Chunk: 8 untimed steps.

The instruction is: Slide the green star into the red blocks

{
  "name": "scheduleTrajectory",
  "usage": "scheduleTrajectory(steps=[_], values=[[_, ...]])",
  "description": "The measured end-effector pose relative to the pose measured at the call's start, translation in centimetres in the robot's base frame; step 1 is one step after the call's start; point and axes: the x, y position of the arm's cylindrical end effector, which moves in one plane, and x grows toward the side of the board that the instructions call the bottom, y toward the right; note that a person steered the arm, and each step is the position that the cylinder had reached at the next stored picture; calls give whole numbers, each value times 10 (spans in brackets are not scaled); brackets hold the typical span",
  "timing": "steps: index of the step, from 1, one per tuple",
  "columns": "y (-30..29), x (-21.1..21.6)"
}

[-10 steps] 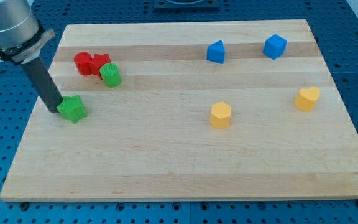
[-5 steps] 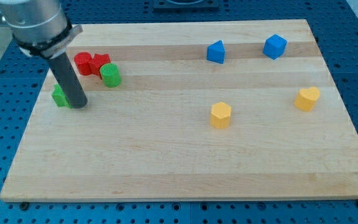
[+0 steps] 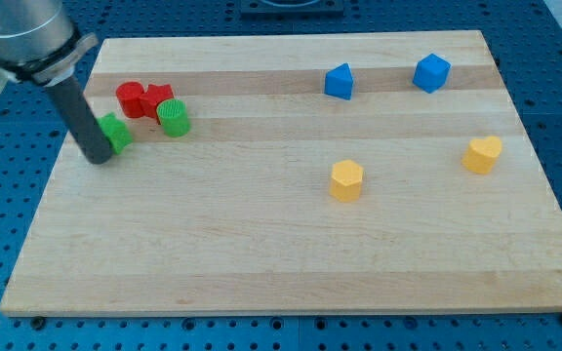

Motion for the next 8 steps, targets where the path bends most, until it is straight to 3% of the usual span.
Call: scheduleTrajectory(steps=[1, 2, 3, 6, 8], values=[[8, -1], [-36, 29], [-68, 23], [7, -15], [19, -18]])
